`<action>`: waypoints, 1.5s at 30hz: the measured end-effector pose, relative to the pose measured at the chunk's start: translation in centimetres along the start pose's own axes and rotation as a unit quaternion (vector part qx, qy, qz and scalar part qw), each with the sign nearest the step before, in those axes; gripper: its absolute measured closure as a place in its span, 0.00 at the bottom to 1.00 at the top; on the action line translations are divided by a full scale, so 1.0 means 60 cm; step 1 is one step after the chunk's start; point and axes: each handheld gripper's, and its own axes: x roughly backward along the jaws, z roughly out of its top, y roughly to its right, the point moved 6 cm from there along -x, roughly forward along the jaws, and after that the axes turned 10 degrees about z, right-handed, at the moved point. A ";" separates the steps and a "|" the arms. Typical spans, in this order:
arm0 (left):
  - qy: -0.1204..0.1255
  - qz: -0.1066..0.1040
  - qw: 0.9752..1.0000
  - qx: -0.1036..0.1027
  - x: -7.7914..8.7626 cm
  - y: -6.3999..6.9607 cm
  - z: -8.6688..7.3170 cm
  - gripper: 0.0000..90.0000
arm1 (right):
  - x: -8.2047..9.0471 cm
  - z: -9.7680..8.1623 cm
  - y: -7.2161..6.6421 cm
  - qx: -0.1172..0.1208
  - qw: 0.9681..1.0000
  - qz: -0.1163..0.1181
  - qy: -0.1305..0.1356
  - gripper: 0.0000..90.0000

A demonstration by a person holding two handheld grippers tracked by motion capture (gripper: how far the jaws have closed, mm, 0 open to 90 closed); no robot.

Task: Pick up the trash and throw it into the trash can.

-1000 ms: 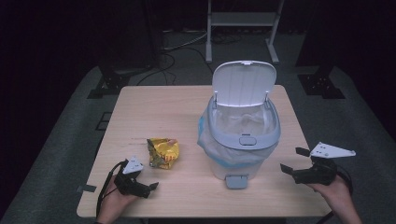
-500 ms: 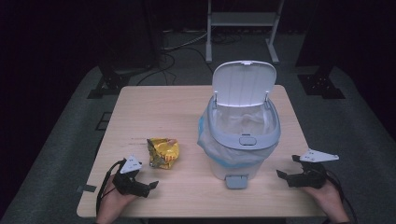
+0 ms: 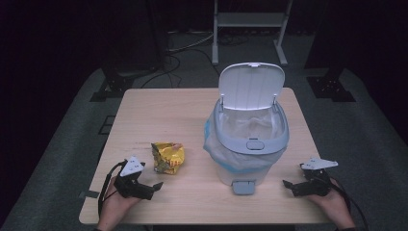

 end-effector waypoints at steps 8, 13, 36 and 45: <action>0.022 -0.002 1.000 0.006 0.012 -0.004 0.027 0.00 | -0.001 -0.002 0.001 -0.009 1.000 0.005 0.002 0.02; 0.040 -0.008 0.999 0.013 0.016 -0.003 0.043 0.06 | -0.001 -0.003 0.002 -0.016 1.000 0.009 0.000 0.02; 0.065 -0.004 0.998 0.012 -0.021 -0.002 0.104 0.18 | -0.001 -0.003 0.002 -0.016 1.000 0.009 0.000 0.02; 0.055 -0.008 0.998 0.018 -0.049 -0.008 0.104 0.27 | -0.001 -0.003 0.002 -0.016 1.000 0.009 0.000 0.02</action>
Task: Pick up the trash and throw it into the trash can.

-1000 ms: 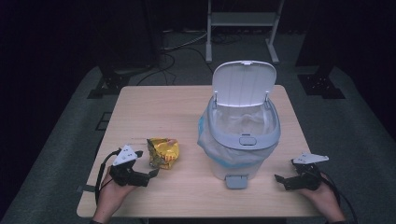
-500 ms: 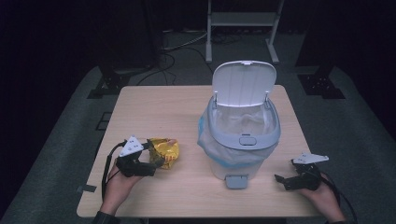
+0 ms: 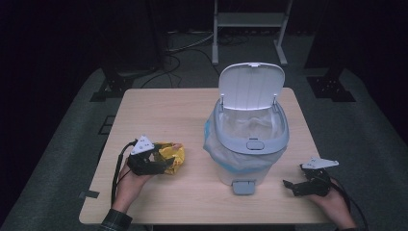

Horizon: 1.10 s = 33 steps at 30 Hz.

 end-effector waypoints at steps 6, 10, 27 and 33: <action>0.002 -0.008 1.000 0.001 -0.008 -0.002 -0.001 0.35 | 0.000 0.000 0.000 0.001 1.000 0.000 0.000 0.02; 0.001 -0.011 1.000 0.002 -0.015 -0.003 -0.001 0.43 | 0.000 0.000 0.000 0.000 1.000 0.000 0.000 0.02; -0.003 -0.018 1.000 0.014 -0.018 -0.009 -0.003 0.69 | 0.000 0.000 0.000 0.000 1.000 0.000 0.000 0.02; -0.016 -0.032 0.999 0.026 -0.017 -0.009 -0.006 0.82 | 0.000 0.000 0.000 0.000 1.000 0.000 0.000 0.02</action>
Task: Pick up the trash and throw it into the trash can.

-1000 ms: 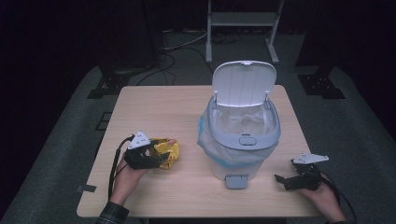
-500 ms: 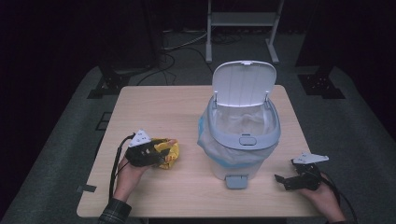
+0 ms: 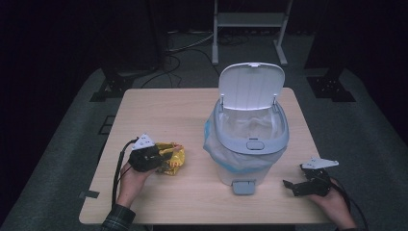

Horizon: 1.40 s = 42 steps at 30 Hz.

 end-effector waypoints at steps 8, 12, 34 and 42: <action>0.001 -0.008 1.000 0.006 0.009 0.000 0.003 0.94 | 0.000 0.000 0.000 0.000 1.000 0.000 0.000 0.02; -0.001 -0.013 1.000 0.001 0.013 0.001 0.004 0.95 | 0.000 0.000 0.000 0.000 1.000 0.000 0.000 0.02; 0.047 -0.075 0.996 -0.022 0.049 0.026 0.063 0.95 | 0.000 0.000 0.000 0.000 1.000 0.000 0.000 0.02; 0.072 -0.099 0.992 -0.026 0.066 0.034 0.096 0.95 | 0.000 0.000 0.000 0.000 1.000 0.000 0.000 0.02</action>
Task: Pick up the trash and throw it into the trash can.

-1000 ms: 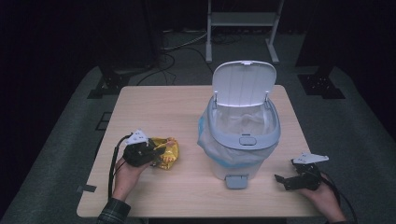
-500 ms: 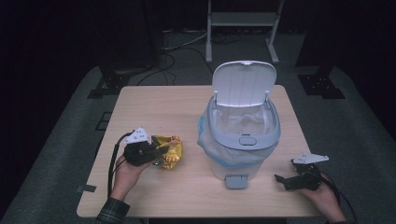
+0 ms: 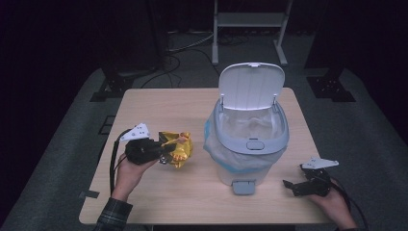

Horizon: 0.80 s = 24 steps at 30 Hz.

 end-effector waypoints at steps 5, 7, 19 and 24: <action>0.012 -0.013 1.000 -0.002 0.006 0.004 0.021 0.95 | 0.000 0.000 0.000 0.000 1.000 0.000 0.000 0.02; 0.017 -0.017 1.000 -0.002 0.008 0.005 0.029 0.95 | 0.000 0.000 0.000 0.000 1.000 0.000 0.000 0.02; 0.038 -0.039 0.998 -0.010 0.028 0.013 0.072 0.95 | 0.000 0.000 0.000 0.000 1.000 0.000 0.000 0.02; 0.050 -0.046 0.998 -0.011 0.038 0.014 0.088 0.95 | 0.000 0.000 0.000 0.000 1.000 0.000 0.000 0.02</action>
